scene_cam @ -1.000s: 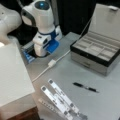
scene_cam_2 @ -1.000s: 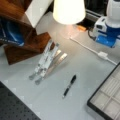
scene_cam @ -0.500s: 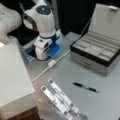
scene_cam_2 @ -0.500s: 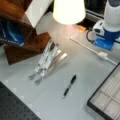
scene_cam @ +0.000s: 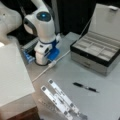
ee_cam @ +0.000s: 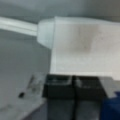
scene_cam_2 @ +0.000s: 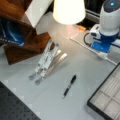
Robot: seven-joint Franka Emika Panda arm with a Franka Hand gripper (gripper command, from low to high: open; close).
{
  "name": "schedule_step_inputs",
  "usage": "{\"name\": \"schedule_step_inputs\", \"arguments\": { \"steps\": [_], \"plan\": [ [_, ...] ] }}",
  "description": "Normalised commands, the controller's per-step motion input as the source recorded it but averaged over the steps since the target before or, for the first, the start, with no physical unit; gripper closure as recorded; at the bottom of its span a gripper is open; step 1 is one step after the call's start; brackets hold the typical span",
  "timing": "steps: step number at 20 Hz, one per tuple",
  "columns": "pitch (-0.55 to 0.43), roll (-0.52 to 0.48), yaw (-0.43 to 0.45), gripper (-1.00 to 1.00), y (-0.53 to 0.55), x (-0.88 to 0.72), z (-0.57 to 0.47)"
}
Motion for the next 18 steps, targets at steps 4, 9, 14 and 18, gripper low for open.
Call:
{"name": "schedule_step_inputs", "arguments": {
  "steps": [4,9,14,18],
  "plan": [
    [-0.418,-0.022,0.095,1.00,-0.15,-0.57,-0.36],
    [-0.434,-0.017,0.089,1.00,-0.10,-0.58,-0.37],
    [-0.446,0.000,0.077,1.00,-0.07,-0.58,-0.39],
    [-0.453,-0.031,0.071,1.00,-0.05,-0.62,-0.41]
  ]
}}
